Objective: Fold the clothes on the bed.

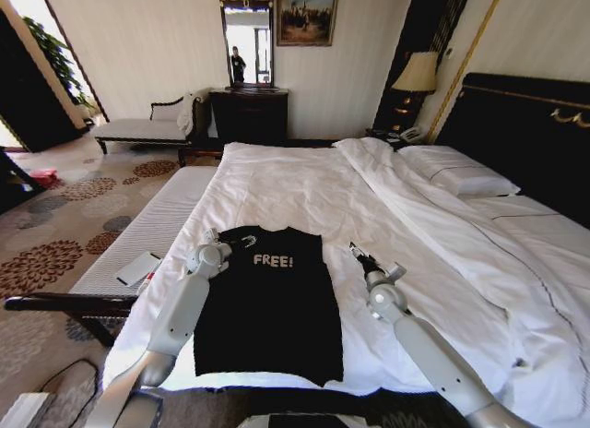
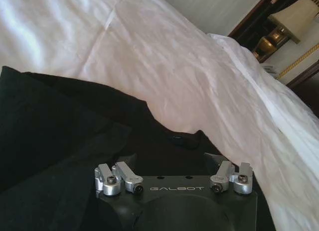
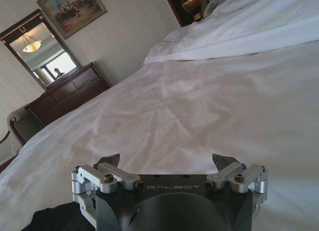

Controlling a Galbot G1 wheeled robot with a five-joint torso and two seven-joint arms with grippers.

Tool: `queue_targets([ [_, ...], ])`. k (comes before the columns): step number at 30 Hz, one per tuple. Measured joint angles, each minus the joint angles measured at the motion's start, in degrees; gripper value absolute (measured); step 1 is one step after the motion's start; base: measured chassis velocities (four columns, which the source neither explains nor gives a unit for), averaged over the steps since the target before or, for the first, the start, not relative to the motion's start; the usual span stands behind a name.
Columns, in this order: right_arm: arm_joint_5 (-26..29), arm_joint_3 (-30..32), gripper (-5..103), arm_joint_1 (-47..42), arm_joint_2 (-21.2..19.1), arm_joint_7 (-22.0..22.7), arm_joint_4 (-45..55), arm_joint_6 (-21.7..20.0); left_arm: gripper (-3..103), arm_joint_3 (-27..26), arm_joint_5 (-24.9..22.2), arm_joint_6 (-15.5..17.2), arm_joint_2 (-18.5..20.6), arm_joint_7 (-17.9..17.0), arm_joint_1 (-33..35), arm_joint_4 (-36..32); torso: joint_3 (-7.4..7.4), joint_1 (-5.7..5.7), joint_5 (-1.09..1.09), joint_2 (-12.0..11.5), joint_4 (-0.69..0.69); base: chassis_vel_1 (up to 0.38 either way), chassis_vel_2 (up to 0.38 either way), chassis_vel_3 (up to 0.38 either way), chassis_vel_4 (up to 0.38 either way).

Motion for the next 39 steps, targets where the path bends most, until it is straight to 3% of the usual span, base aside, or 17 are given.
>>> queue_targets([
  [4,0.0,-0.1,100,0.2,0.0,0.0,-0.1,0.0,90,-2.1,-2.1,0.0,1.4,-0.5,0.7,-3.1,0.0,0.0,0.01,0.0,0.02,0.0,0.0,0.0,0.0],
  [5,0.0,-0.3,100,0.5,0.1,0.0,-0.1,0.0,98,-3.6,-3.4,0.0,2.3,-0.6,0.9,-4.2,0.0,0.0,0.01,0.0,0.02,0.0,0.0,0.0,0.0],
  [12,0.1,-1.9,100,2.2,0.7,0.0,-1.1,0.0,100,-8.9,-7.4,0.2,4.4,-2.3,0.6,-3.1,0.0,0.0,0.0,0.0,0.03,0.0,0.0,0.0,0.0],
  [18,0.0,-3.2,100,3.3,1.5,0.0,-1.5,0.0,100,-11.9,-7.7,2.0,5.6,-4.0,-1.2,3.8,0.0,0.0,-0.01,0.0,0.04,0.0,0.0,0.0,0.0],
  [24,0.0,-3.4,100,3.0,1.7,0.1,-1.3,0.0,100,-12.2,-4.6,2.1,4.5,0.6,-4.0,12.2,0.0,0.0,-0.01,0.0,-0.01,0.0,0.0,0.0,0.0],
  [26,-0.1,-3.0,100,2.4,1.5,0.2,-0.8,0.0,100,-12.3,-1.9,2.1,4.0,4.2,-6.0,16.7,0.0,0.0,0.01,0.0,0.01,0.0,0.0,0.0,0.0],
  [31,-0.1,-2.1,100,1.4,1.0,0.2,-0.2,0.0,100,-11.5,2.5,1.0,3.4,8.9,-8.9,22.4,0.0,0.0,0.0,0.0,0.02,0.0,0.0,0.0,0.0],
  [39,0.0,-1.1,100,0.8,0.5,0.1,0.5,0.0,100,-10.7,4.5,-0.1,0.8,9.6,-12.1,27.0,0.0,0.0,0.01,0.0,0.0,0.0,0.0,0.0,0.0],
])
